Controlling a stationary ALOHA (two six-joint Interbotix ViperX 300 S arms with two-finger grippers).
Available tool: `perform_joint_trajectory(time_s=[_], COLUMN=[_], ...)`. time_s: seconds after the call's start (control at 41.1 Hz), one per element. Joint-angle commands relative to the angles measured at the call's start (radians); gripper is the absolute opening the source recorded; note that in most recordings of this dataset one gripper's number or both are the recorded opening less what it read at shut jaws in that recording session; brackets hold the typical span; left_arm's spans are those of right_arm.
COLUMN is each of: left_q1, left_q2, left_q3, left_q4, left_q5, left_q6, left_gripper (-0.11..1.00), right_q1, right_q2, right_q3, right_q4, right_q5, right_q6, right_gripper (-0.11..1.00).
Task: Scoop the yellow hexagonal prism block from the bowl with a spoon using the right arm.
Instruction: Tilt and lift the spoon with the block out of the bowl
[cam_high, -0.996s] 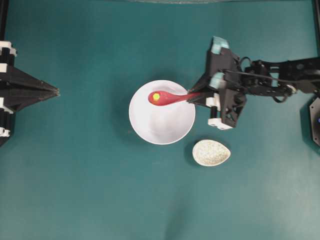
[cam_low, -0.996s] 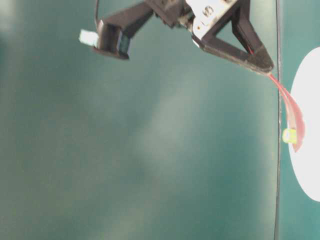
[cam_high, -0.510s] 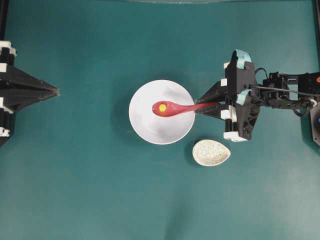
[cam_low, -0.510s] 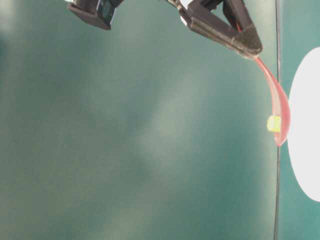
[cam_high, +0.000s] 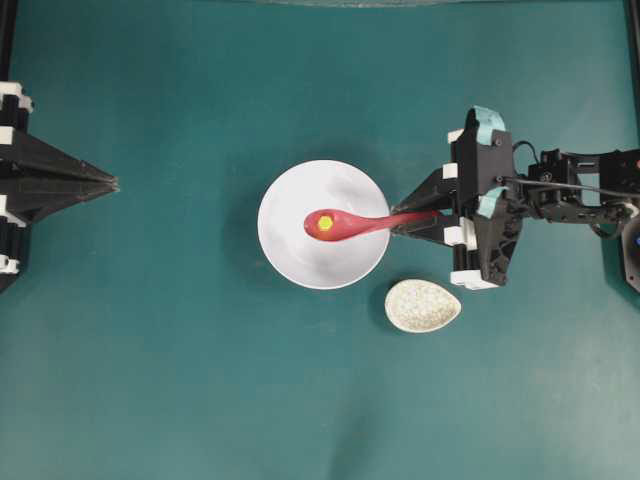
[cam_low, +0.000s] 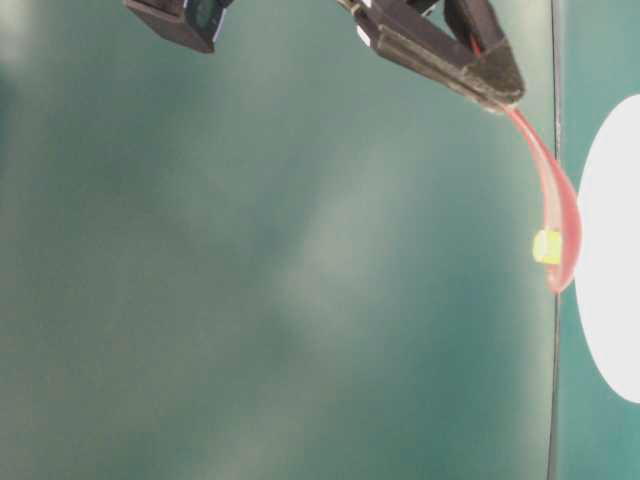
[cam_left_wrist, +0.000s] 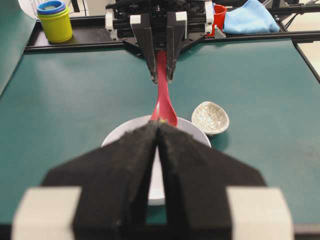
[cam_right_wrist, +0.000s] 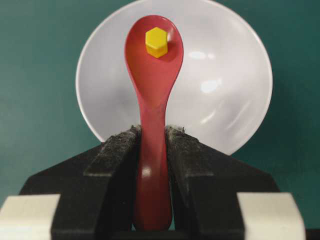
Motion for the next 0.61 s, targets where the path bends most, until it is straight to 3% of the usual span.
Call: perform_joint_trajectory(time_s=[0.0, 0.583], left_q1=[0.002, 0.002], left_q2=[0.002, -0.002], left_q3=[-0.02, -0.021], left_q4=[0.003, 0.003], left_q5=[-0.011, -0.037], left_q6=[-0.002, -0.003], left_gripper=[0.08, 0.08], right_q1=[0.003, -0.032], right_q2=[-0.038, -0.115], right_q3=[-0.021, -0.052], right_q4=[-0.005, -0.017], right_q5=[-0.006, 0.009], right_q6=[-0.003, -0.049], right_gripper=[0.24, 0.24])
